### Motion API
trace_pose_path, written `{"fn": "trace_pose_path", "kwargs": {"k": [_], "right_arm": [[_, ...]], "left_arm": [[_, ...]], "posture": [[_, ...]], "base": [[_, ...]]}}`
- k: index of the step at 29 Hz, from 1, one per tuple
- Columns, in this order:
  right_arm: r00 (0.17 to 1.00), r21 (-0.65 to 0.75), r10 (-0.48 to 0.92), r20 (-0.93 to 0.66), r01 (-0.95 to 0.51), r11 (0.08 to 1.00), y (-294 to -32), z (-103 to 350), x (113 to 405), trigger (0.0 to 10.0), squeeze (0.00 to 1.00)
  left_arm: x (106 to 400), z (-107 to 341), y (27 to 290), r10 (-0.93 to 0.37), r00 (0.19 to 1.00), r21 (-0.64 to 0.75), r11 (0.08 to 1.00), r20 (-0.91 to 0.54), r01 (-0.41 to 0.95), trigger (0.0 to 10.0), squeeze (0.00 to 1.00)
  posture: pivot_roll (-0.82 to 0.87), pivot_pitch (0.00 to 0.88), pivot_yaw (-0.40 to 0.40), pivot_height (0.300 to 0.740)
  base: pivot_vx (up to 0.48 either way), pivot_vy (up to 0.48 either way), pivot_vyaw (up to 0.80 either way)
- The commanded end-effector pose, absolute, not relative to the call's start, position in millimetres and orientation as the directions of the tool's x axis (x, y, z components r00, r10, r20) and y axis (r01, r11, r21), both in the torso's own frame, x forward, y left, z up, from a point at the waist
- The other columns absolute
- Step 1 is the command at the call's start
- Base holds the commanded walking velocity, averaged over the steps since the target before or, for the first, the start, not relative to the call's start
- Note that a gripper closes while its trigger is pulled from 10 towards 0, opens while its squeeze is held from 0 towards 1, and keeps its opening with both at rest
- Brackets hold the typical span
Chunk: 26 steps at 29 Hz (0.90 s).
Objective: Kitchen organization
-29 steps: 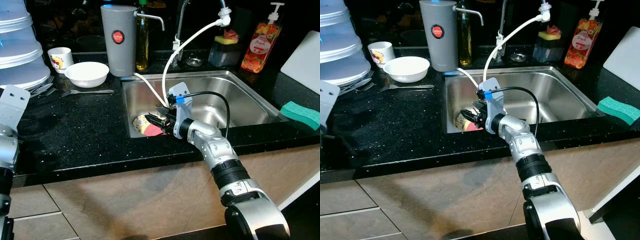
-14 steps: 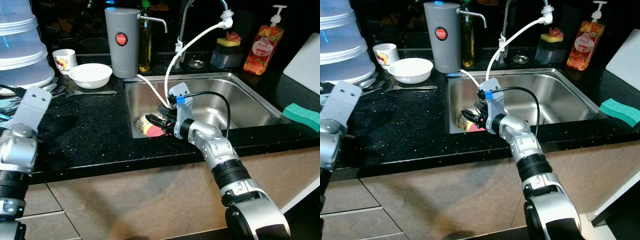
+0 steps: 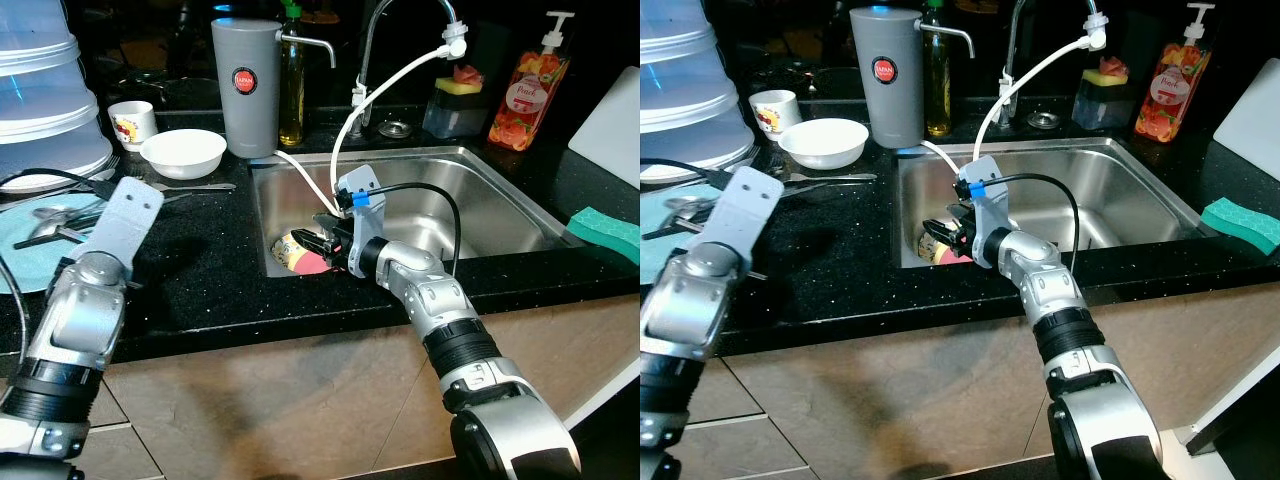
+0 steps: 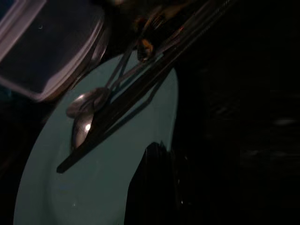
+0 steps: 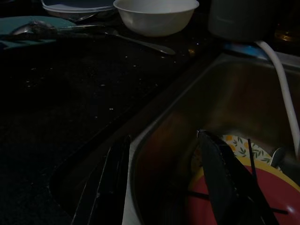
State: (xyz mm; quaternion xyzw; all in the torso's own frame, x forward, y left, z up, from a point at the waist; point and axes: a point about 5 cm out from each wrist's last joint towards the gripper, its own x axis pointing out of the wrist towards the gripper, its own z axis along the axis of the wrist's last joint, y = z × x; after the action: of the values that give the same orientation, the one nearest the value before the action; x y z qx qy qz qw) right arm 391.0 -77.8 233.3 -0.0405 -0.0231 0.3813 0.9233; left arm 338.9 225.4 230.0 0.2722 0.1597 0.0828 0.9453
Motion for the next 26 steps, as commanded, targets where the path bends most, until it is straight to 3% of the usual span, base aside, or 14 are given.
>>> {"fn": "trace_pose_path", "kwargs": {"k": [1, 9, 26], "right_arm": [[0.701, -0.095, 0.713, -0.009, -0.710, 0.698, -77, 230, 390, 10.0, 0.00], [0.702, -0.096, 0.713, -0.010, -0.710, 0.698, -77, 230, 390, 10.0, 0.00], [0.703, -0.102, 0.712, -0.011, -0.709, 0.698, -78, 231, 390, 10.0, 0.00]], "left_arm": [[335, 199, 204, 0.113, 0.904, 0.455, 0.885, -0.411, 0.096, 0.0, 0.00], [328, 199, 176, -0.012, 0.909, 0.435, 0.875, -0.417, 0.212, 0.0, 0.00], [302, 198, 128, -0.270, 0.821, 0.332, 0.817, -0.503, 0.472, 0.0, 0.00]], "posture": [[0.07, 0.088, -0.022, 0.740], [0.07, 0.095, -0.019, 0.740], [0.08, 0.099, -0.018, 0.740]], "base": [[0.000, 0.000, 0.00], [0.000, 0.000, 0.00], [0.000, 0.000, 0.00]]}}
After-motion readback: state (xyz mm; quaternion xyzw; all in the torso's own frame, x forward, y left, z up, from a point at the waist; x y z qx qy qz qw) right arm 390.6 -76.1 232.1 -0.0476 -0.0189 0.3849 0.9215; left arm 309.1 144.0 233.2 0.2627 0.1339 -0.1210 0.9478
